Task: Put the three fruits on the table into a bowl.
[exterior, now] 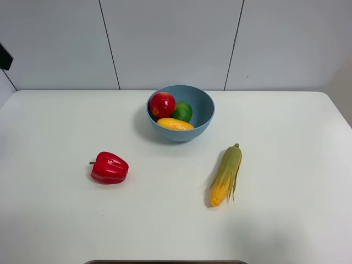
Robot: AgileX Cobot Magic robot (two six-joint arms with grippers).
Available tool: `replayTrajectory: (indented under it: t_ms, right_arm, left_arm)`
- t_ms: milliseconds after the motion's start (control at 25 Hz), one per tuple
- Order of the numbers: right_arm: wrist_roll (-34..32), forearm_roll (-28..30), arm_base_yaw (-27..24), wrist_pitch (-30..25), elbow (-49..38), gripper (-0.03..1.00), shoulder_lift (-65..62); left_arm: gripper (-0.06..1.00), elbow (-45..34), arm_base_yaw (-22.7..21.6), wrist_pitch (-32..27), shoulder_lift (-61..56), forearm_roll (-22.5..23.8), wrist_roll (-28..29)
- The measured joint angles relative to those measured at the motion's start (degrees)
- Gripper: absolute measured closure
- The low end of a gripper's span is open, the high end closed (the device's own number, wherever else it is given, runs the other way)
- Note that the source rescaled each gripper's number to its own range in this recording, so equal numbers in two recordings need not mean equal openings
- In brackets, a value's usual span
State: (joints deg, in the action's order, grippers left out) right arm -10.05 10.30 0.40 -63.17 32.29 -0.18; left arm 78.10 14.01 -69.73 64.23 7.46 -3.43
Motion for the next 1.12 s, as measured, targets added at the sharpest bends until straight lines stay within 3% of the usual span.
replayTrajectory:
  t_ms: [240, 560, 800, 920, 1120]
  right_arm:
    - [0.0, 0.0, 0.0, 0.0, 0.0, 0.22, 0.0]
    - [0.0, 0.0, 0.0, 0.0, 0.0, 0.22, 0.0]
    - [0.0, 0.0, 0.0, 0.0, 0.0, 0.22, 0.0]
    - [0.0, 0.0, 0.0, 0.0, 0.0, 0.22, 0.0]
    - [0.0, 0.0, 0.0, 0.0, 0.0, 0.22, 0.0]
  left_arm:
    - [-0.02, -11.4, -0.9, -0.1, -13.6, 0.7, 0.3]
    - [-0.02, -30.3, -0.9, 0.0, -31.7, 1.9, 7.5]
    - [-0.02, -42.4, -1.1, 5.2, -45.2, 2.8, 9.3]
    - [-0.02, -47.8, -3.2, 6.7, -50.4, 1.6, 9.5]
    - [-0.02, -52.6, -10.8, 7.4, -57.7, -3.8, 7.2]
